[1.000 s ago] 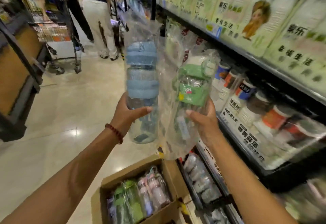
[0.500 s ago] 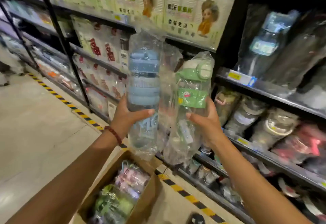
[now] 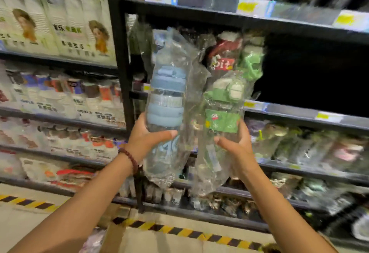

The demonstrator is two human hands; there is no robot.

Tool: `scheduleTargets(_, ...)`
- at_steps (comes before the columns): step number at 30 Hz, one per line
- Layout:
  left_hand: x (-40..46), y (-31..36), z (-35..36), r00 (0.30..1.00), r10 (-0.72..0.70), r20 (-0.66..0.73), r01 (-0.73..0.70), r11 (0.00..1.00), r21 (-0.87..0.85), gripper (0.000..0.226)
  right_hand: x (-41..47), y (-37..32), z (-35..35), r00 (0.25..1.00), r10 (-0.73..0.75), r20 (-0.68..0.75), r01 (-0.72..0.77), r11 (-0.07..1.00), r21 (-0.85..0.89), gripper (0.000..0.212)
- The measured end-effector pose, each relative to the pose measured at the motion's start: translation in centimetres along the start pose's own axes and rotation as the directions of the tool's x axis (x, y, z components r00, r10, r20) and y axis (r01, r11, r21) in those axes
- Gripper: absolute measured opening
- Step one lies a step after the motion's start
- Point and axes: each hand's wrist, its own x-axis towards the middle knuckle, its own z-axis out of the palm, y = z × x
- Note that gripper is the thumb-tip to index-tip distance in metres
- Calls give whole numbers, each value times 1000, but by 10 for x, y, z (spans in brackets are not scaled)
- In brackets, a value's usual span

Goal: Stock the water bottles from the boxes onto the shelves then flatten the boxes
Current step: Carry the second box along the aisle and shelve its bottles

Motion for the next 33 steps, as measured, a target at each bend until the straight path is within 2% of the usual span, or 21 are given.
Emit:
scheduleTargets(3,0,-4,69,998,-8,55,9,1000,-19,94,-10,-16,-67,998,8,-62,-10,999,-36,75)
scheduleTargets(6,-3,-10,135,997,-12,78,14,1000,-16,90,-17,-30,-131,994,11,-105,-22,995,-101,89)
scheduleTargets(10,-8,-20,212,991,-38,125,47,997,-69,87,-31,-42,-203,986,-13,-168,-9,992,-128,74)
scheduleTargets(12,-11,-27,242,989,-52,139,63,995,-73,89,-37,-42,-235,983,0,-184,-29,987,-156,75)
scheduleTargets(15,-12,-37,274,985,-72,156,78,996,-32,96,-41,-41,-270,976,35,-215,-76,979,-187,96)
scheduleTargets(17,-9,-43,290,980,-89,178,94,995,-23,96,-37,-40,-285,974,38,-224,-82,978,-192,100)
scheduleTargets(22,11,-46,317,968,-91,235,92,996,9,83,-11,-32,-302,966,51,-252,-85,988,-127,75)
scheduleTargets(26,50,-55,329,951,-93,295,83,996,44,93,21,-22,-310,959,83,-270,-114,988,-100,79)
scheduleTargets(30,103,-57,350,945,-90,315,93,996,5,91,67,-21,-322,952,77,-296,-124,982,-144,97)
scheduleTargets(33,143,-52,370,940,-99,325,113,993,-25,88,111,-34,-331,944,48,-327,-114,976,-185,85)
